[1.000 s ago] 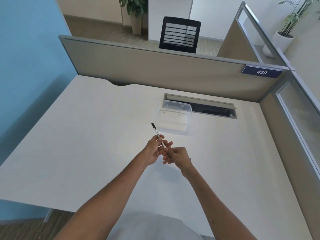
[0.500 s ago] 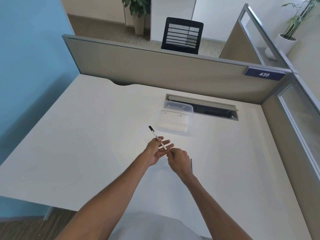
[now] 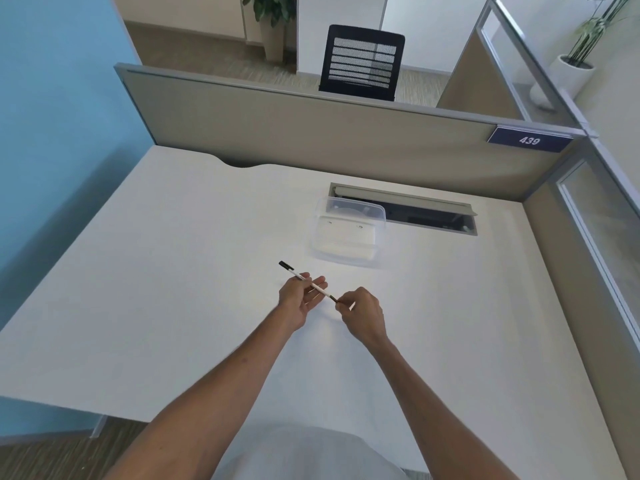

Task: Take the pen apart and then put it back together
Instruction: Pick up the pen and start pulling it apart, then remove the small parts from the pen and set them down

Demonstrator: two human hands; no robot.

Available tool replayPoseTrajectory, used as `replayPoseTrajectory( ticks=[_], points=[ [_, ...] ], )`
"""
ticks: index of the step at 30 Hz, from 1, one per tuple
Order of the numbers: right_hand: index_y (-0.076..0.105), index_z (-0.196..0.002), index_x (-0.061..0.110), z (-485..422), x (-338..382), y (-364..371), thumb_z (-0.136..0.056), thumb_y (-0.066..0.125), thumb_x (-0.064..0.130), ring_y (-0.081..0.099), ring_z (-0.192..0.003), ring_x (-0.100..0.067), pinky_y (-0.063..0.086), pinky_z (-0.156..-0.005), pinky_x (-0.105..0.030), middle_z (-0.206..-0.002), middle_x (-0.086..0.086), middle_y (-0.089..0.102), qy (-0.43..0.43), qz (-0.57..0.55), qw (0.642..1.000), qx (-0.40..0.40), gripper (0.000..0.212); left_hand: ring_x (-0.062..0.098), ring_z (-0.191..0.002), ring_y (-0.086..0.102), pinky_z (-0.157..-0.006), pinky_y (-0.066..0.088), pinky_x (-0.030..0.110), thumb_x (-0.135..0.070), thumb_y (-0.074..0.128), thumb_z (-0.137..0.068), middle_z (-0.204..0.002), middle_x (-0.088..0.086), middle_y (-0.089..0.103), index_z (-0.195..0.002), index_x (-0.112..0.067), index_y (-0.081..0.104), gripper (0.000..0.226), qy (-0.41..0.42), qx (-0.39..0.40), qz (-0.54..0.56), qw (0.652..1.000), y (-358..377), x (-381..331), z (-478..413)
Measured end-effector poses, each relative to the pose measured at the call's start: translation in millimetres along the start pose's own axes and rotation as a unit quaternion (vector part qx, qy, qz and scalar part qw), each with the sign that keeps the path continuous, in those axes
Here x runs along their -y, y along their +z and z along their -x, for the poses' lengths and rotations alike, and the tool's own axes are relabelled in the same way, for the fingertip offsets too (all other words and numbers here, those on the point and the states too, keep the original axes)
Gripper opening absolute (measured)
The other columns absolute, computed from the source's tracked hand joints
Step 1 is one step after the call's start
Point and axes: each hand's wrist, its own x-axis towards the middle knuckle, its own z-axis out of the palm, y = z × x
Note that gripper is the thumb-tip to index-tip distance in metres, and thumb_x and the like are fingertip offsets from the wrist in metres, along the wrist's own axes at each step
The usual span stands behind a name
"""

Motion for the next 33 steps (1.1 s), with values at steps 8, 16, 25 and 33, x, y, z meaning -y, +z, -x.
replayPoseTrajectory(
  ticks=[8,16,25,33],
  points=[
    [0.071,-0.096,0.025,-13.0,-12.1,-8.8,-0.093,0.061,0.023,0.067,-0.089,-0.023,0.046,-0.072,-0.032,-0.098,0.011,0.072,0.1,0.026,0.995,-0.016,0.011,0.029,-0.094,0.078,-0.088,0.064,0.044,-0.009,0.053,-0.113,-0.106,0.016,0.078,-0.116,-0.005,0.065,0.013,-0.017,-0.038,0.029,0.999,-3.6,1.6,-11.0],
    [0.069,-0.096,0.02,-49.9,-33.9,-8.7,-0.092,0.058,0.017,0.066,-0.084,-0.029,0.051,-0.076,-0.034,-0.095,0.002,0.069,0.178,0.069,0.981,-0.046,0.012,0.03,-0.098,0.079,-0.082,0.067,0.039,-0.005,0.049,-0.113,-0.111,0.02,0.08,-0.127,-0.001,0.065,0.021,-0.023,-0.029,0.033,0.999,-15.1,-0.8,-7.5],
    [0.066,-0.107,0.017,-67.0,-40.4,4.8,-0.099,0.062,0.026,0.073,-0.097,-0.033,0.045,-0.075,-0.033,-0.106,-0.005,0.074,0.193,0.084,0.977,-0.043,0.013,0.032,-0.099,0.077,-0.071,0.07,0.036,-0.003,0.046,-0.114,-0.113,0.022,0.077,-0.118,0.001,0.066,0.02,-0.039,-0.017,0.047,0.998,-24.2,-7.3,-9.4],
    [0.065,-0.11,0.017,-68.3,-47.6,7.4,-0.1,0.066,0.034,0.073,-0.1,-0.033,0.046,-0.076,-0.034,-0.109,-0.004,0.074,0.172,0.104,0.979,-0.044,0.019,0.033,-0.101,0.076,-0.068,0.07,0.036,-0.002,0.045,-0.114,-0.113,0.023,0.077,-0.117,0.001,0.065,0.021,-0.045,-0.01,0.049,0.998,-26.2,-7.0,-12.4]
  ],
)
